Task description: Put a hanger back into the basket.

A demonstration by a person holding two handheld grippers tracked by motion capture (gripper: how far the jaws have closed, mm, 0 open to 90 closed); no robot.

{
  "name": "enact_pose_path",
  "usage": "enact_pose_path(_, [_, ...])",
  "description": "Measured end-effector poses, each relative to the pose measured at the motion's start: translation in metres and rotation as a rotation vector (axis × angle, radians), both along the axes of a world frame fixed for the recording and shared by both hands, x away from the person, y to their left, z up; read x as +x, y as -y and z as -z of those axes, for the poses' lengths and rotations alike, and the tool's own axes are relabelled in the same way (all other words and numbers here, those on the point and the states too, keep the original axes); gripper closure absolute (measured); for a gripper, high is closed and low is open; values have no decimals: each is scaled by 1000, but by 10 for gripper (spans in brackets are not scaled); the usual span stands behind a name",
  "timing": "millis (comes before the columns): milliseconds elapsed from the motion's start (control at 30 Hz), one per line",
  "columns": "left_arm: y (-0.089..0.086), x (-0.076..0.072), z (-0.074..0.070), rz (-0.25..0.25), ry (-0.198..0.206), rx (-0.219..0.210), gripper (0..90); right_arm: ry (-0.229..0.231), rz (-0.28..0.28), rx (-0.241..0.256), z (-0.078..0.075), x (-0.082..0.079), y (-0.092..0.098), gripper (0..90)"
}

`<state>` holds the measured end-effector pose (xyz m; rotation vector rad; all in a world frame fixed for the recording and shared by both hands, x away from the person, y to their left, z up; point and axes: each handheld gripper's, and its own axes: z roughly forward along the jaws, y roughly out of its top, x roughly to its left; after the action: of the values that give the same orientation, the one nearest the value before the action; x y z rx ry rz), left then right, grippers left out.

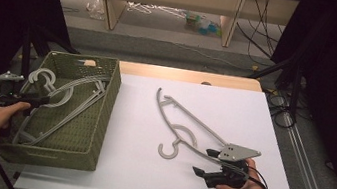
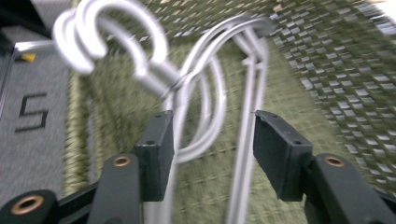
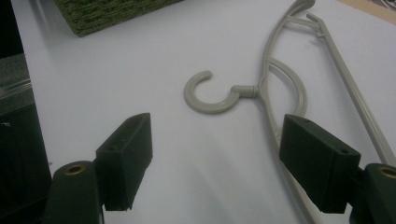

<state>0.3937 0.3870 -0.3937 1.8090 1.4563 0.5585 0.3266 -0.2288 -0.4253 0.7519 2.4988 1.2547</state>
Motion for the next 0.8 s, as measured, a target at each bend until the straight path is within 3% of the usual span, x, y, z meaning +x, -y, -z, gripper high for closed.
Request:
enact_pose_path(33, [9, -8, -7, 34, 25, 5, 456, 0, -1, 1, 0, 0, 0, 264])
enact_pose_path(167, [22, -20, -17, 78, 76, -10, 416, -1, 3, 0, 0, 0, 0, 262])
enact_pose_path(200, [27, -24, -19, 93, 93, -37, 416, -1, 3, 0, 0, 0, 0, 262])
enact_pose_path(233, [36, -30, -20, 116, 117, -98, 392, -3, 0, 0, 1, 0, 0, 263])
enact_pose_path(300, [41, -34, -20, 123, 130, -123, 380, -3, 2, -3, 2, 0, 0, 263])
enact_pose_path(500, [83, -55, -18, 237, 189, -93, 325, -2, 14, -3, 4, 1, 0, 259])
enact_pose_path(600, [104, -63, -18, 275, 242, -163, 310, -2, 10, -5, 6, 2, 0, 259])
enact_pose_path(700, [122, -68, -17, 319, 264, -245, 301, -6, 4, -8, 6, 2, -1, 258])
enact_pose_path(733, [129, -70, -16, 328, 275, -247, 291, -4, 3, -8, 6, 2, 0, 259])
enact_pose_path(800, [144, -75, -17, 369, 294, -210, 282, -5, 4, -10, 6, 2, 0, 258])
